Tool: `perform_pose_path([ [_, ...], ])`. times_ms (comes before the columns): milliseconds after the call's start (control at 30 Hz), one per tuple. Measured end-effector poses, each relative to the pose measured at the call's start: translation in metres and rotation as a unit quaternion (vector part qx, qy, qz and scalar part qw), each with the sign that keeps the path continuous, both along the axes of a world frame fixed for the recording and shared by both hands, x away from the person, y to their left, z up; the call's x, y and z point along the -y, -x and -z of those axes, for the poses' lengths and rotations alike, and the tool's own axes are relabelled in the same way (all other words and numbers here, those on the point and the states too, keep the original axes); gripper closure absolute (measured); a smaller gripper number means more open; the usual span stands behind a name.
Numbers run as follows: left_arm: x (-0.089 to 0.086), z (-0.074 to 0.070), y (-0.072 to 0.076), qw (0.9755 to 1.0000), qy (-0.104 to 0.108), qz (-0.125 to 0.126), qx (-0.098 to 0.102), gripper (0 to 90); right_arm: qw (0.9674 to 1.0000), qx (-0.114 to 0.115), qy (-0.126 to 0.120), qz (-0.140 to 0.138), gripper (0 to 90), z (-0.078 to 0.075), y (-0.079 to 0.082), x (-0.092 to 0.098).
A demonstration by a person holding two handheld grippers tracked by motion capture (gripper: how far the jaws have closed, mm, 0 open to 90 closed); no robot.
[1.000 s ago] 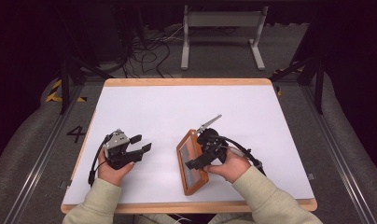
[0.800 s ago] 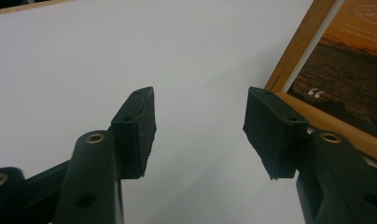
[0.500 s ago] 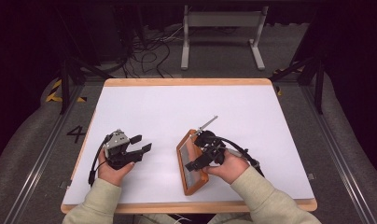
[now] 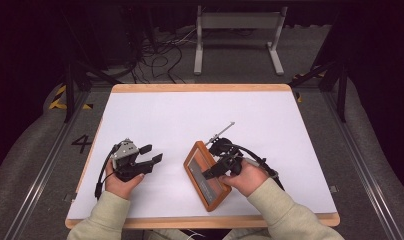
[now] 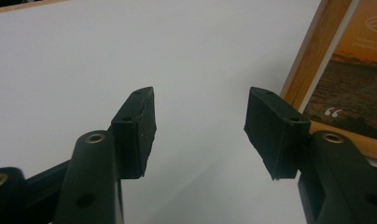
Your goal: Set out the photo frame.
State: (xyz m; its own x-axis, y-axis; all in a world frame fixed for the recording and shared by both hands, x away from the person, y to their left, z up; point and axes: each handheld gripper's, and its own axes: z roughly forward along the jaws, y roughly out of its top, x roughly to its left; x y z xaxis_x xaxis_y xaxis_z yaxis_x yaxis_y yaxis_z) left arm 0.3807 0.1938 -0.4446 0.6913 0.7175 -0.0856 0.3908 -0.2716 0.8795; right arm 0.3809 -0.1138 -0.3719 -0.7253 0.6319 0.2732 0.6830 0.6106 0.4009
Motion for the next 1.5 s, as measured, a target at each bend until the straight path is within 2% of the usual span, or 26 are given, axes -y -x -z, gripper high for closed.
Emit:
perform_pose_path([
  [133, -0.001, 0.0, 0.0, 1.0, 0.0, 0.0, 0.002, 43.6, 1.0, 0.0, 0.002, -0.001, 67.1, -0.001, 0.0, -0.001],
  [200, -0.001, 0.0, 0.001, 1.0, 0.005, 0.0, -0.005, 43.6, 1.0, -0.003, -0.002, -0.006, 69.4, -0.002, 0.0, -0.002],
  [267, -0.002, 0.0, 0.0, 1.0, 0.002, 0.0, 0.0, 43.6, 0.9999, 0.001, 0.004, -0.017, 70.1, -0.003, 0.001, -0.003],
  [433, -0.002, 0.0, 0.0, 1.0, 0.003, -0.001, 0.002, 43.6, 0.9993, 0.018, 0.017, -0.027, 71.1, -0.01, 0.002, -0.003],
  [600, -0.004, 0.0, 0.001, 1.0, 0.002, -0.004, 0.0, 43.6, 0.9984, 0.036, 0.022, -0.038, 71.2, -0.027, 0.0, 0.001],
  [767, -0.009, 0.001, 0.006, 0.9999, 0.005, -0.012, -0.003, 43.5, 0.9958, 0.062, 0.036, -0.057, 71.3, -0.042, -0.006, 0.005],
  [933, -0.018, 0.002, 0.011, 0.9996, 0.01, -0.025, -0.003, 43.5, 0.9915, 0.083, 0.052, -0.086, 71.3, -0.055, -0.015, 0.006],
  [1067, -0.023, 0.003, 0.015, 0.9995, 0.007, -0.031, -0.005, 43.5, 0.9831, 0.108, 0.068, -0.131, 71.3, -0.063, -0.024, 0.007],
  [1167, -0.026, 0.003, 0.015, 0.9991, 0.016, -0.039, -0.005, 43.6, 0.9809, 0.106, 0.071, -0.147, 71.3, -0.067, -0.033, 0.006],
  [1267, -0.026, 0.004, 0.013, 0.9993, 0.013, -0.034, -0.007, 43.6, 0.9783, 0.106, 0.074, -0.162, 71.4, -0.069, -0.041, 0.007],
  [1300, -0.024, 0.005, 0.014, 0.9992, 0.016, -0.032, -0.018, 43.6, 0.9763, 0.11, 0.077, -0.17, 71.4, -0.069, -0.043, 0.007],
  [1333, -0.024, 0.005, 0.014, 0.9992, 0.016, -0.032, -0.018, 43.6, 0.9763, 0.11, 0.077, -0.17, 71.4, -0.069, -0.043, 0.007],
  [1367, -0.025, 0.006, 0.013, 0.9994, 0.01, -0.032, -0.009, 43.6, 0.9723, 0.117, 0.082, -0.185, 71.3, -0.07, -0.047, 0.008],
  [1400, -0.025, 0.005, 0.014, 0.9993, 0.012, -0.031, -0.014, 43.6, 0.9693, 0.123, 0.081, -0.197, 71.4, -0.07, -0.05, 0.009],
  [1433, -0.026, 0.005, 0.015, 0.9993, 0.014, -0.032, -0.012, 43.6, 0.9677, 0.126, 0.083, -0.202, 71.4, -0.069, -0.053, 0.01],
  [1500, -0.027, 0.004, 0.014, 0.9993, 0.014, -0.034, -0.007, 43.6, 0.9667, 0.128, 0.08, -0.207, 71.4, -0.068, -0.06, 0.012],
])
